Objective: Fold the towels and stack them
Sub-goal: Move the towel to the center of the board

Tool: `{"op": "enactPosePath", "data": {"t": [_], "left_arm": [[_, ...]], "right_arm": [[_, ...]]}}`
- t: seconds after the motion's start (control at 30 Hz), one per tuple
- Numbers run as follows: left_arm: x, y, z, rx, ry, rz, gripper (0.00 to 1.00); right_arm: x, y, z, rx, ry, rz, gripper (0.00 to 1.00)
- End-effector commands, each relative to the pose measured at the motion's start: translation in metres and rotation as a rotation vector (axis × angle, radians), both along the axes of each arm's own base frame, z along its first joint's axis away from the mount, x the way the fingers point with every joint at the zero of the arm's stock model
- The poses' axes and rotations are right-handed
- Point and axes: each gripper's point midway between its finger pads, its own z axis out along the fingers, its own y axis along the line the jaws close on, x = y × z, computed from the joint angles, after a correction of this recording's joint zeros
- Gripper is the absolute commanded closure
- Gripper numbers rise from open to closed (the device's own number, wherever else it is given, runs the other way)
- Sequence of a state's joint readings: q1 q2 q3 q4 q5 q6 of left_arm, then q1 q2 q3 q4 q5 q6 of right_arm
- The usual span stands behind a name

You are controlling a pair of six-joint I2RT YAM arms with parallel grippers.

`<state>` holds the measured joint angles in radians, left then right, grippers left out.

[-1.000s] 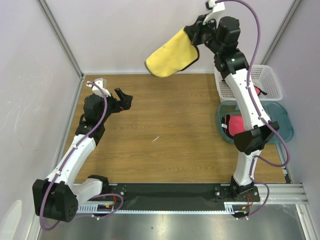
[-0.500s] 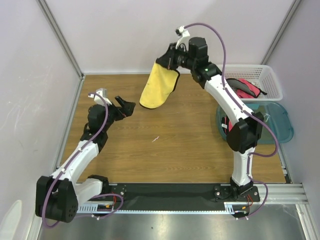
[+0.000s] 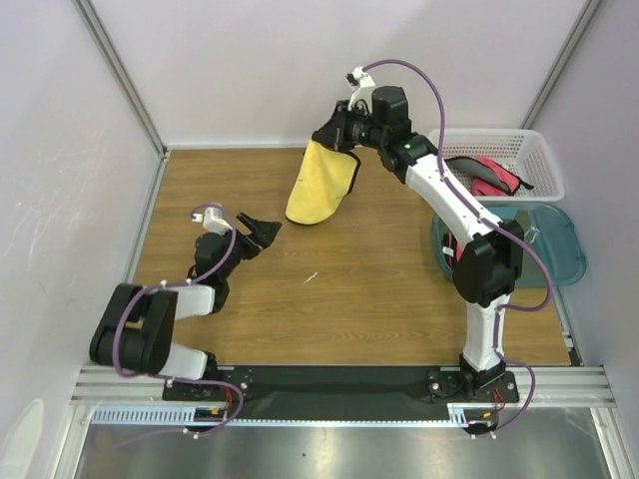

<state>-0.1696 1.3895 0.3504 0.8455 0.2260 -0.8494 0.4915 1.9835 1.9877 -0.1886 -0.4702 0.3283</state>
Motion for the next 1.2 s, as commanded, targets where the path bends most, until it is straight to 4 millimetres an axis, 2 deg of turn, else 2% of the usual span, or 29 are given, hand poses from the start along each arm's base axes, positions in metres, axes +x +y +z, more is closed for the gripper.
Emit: {"op": "enactPosePath", "data": {"t": [0.0,0.03,0.07,0.1,0.13,0.2,0.23,0.33,0.47,0.67,0.83,1.17], "left_arm": [[0.01,-0.012,0.036,-0.102,-0.198,-0.055,0.0],[0.01,-0.015,0.049,-0.125,-0.265,-0.071,0.0],[0.01,-0.02,0.048,-0.164,-0.263,-0.096,0.0],[0.012,-0.023,0.033,-0.186,-0.23,-0.107,0.01],[0.011,-0.026,0.046,-0.243,-0.286,-0.124,0.02],[0.01,-0.03,0.045,-0.292,-0.305,-0.152,0.03],[0.015,-0.031,0.032,-0.315,-0.266,-0.141,0.03],[0.022,-0.034,0.028,-0.285,-0.281,-0.139,0.04],[0.029,-0.033,0.035,-0.247,-0.33,-0.123,0.03],[0.046,-0.044,0.036,-0.238,-0.359,-0.164,0.03],[0.056,-0.051,0.044,-0.244,-0.394,-0.174,0.03],[0.074,-0.076,0.074,-0.229,-0.516,-0.253,0.04]], "right_arm": [[-0.019,-0.005,0.056,0.055,-0.118,0.023,1.0],[-0.019,-0.006,0.057,0.055,-0.119,0.021,1.0],[-0.02,-0.006,0.057,0.055,-0.117,0.024,1.0],[-0.021,-0.006,0.057,0.053,-0.113,0.024,1.0],[-0.022,-0.006,0.059,0.053,-0.116,0.026,1.0],[-0.022,-0.008,0.057,0.048,-0.108,0.02,1.0],[-0.022,-0.008,0.057,0.046,-0.107,0.018,1.0],[-0.024,-0.008,0.056,0.042,-0.1,0.017,1.0],[-0.026,-0.011,0.06,0.042,-0.106,0.007,1.0],[-0.029,-0.013,0.064,0.042,-0.114,0.002,1.0],[-0.032,-0.013,0.066,0.05,-0.113,0.007,1.0],[-0.034,-0.013,0.069,0.067,-0.117,0.014,1.0]]}}
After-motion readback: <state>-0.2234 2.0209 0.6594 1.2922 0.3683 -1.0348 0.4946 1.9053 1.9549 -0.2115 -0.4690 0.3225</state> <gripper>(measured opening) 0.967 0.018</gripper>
